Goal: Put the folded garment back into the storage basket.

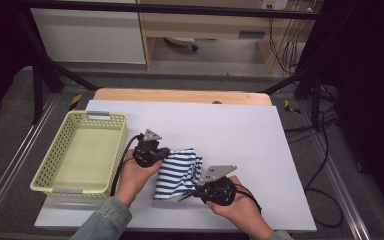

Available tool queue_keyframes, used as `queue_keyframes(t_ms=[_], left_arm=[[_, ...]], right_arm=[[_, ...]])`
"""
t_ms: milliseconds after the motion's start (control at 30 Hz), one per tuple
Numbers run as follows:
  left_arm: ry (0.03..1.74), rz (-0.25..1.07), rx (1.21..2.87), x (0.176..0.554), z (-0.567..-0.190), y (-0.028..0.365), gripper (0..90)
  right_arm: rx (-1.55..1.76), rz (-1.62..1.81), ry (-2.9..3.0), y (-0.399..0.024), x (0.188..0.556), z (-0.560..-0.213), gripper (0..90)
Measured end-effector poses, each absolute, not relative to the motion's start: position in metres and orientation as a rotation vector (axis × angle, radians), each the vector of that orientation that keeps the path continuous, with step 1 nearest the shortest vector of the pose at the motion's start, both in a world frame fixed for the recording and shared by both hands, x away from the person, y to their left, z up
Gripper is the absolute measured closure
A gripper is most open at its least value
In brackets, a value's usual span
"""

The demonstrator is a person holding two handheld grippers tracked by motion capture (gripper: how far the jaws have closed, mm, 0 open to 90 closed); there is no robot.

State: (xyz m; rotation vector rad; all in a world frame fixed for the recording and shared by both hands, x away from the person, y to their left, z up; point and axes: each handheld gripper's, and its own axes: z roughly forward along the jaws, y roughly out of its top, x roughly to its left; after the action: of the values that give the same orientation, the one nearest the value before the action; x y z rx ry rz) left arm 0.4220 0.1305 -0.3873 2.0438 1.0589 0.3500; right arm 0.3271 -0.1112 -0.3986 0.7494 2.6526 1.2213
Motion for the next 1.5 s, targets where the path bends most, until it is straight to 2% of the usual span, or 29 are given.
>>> queue_keyframes(t_ms=[233, 867, 1500], left_arm=[[1.048, 0.384, 2.035, 0.430, -0.365, 0.131, 85.7], [1.018, 0.425, 2.027, 0.433, -0.338, 0.141, 85.7], [1.018, 0.450, 2.022, 0.440, -0.326, 0.150, 85.6]], right_arm=[[0.740, 1.248, 2.665, -0.106, 0.341, -0.383, 82.6], [0.706, 1.315, 2.701, -0.095, 0.363, -0.361, 82.6], [0.674, 1.313, 2.695, -0.082, 0.372, -0.352, 82.6]])
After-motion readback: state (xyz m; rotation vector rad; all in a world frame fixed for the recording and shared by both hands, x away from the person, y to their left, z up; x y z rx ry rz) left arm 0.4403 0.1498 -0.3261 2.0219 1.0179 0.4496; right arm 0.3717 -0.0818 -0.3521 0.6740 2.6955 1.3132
